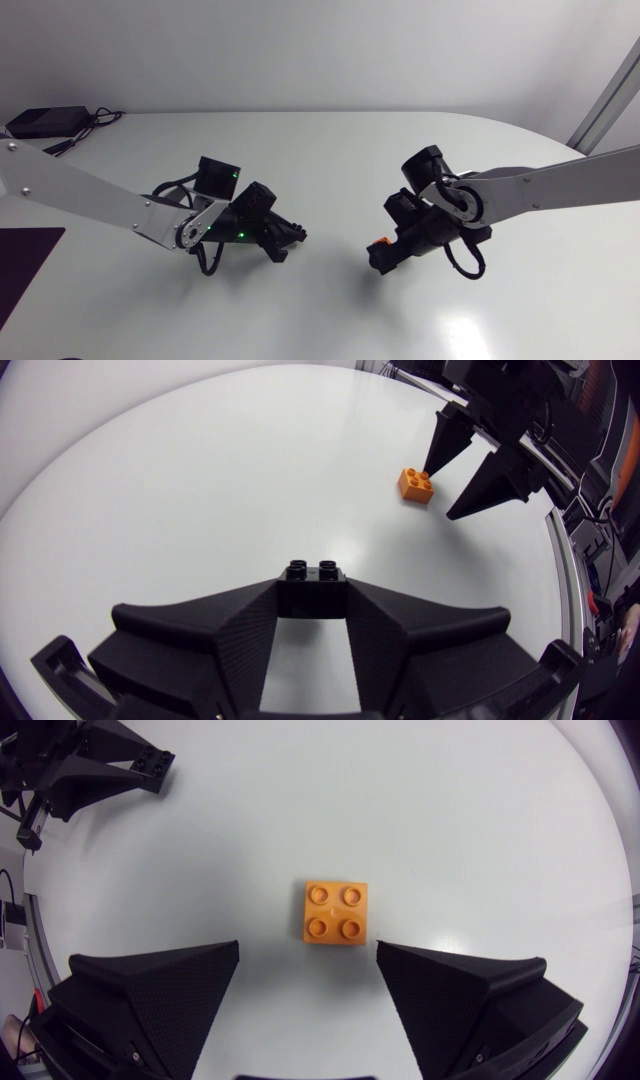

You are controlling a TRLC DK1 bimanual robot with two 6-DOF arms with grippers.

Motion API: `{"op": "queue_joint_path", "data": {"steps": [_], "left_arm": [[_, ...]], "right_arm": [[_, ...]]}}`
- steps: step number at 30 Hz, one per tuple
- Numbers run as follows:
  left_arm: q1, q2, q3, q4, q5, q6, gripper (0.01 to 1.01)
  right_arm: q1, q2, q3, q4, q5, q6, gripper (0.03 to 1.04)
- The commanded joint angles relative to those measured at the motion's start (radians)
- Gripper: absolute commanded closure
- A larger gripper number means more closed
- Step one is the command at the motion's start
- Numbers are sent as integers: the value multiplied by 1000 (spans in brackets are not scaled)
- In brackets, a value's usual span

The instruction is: Separate the duplo bricks

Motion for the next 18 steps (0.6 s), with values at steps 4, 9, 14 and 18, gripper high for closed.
{"op": "queue_joint_path", "data": {"steps": [4,9,14,18], "left_arm": [[-22,34,-22,38,9,-4,656],[-29,68,-37,43,9,16,649],[-34,91,-54,55,9,27,649],[-43,92,-65,55,9,42,630]], "right_arm": [[13,21,-31,9,-3,6,67],[16,20,-36,14,-3,8,67],[16,12,-34,9,-3,6,67],[16,8,-30,4,-3,8,67]]}}
